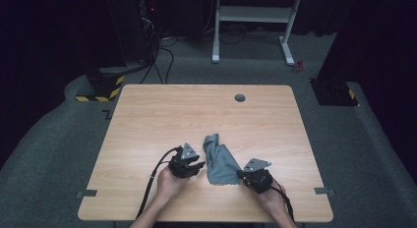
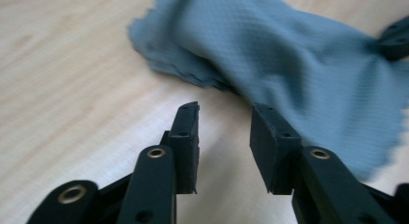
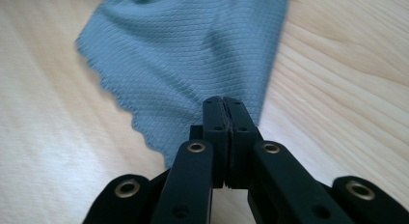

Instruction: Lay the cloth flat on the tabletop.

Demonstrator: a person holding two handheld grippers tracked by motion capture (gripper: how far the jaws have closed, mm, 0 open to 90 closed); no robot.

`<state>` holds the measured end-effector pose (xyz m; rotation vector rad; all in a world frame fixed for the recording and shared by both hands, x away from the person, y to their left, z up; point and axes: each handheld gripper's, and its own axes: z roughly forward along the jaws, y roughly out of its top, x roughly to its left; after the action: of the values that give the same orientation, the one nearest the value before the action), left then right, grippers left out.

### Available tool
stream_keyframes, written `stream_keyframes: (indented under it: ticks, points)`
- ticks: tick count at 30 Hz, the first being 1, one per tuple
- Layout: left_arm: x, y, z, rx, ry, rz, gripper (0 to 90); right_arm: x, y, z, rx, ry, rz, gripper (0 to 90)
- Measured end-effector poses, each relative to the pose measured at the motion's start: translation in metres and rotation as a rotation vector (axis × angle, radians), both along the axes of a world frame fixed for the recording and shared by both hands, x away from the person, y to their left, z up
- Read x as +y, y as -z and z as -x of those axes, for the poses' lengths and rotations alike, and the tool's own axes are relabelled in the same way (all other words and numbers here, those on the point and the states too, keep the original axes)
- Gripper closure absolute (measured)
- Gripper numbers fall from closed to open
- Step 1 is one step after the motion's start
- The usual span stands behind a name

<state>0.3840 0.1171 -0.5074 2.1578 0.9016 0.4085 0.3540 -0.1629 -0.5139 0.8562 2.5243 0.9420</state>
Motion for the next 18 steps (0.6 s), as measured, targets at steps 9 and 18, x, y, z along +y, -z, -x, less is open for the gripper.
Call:
stream_keyframes:
  ticks: [9,18]
  points:
    - [-0.025,0.0,-0.028,-0.001,-0.02,-0.01,54.7,-0.008,-0.004,0.001,-0.031,0.056,-0.001,68.7]
    - [-0.045,0.002,-0.049,0.045,-0.017,-0.007,75.8,0.007,0.001,0.001,-0.003,0.001,-0.009,74.5]
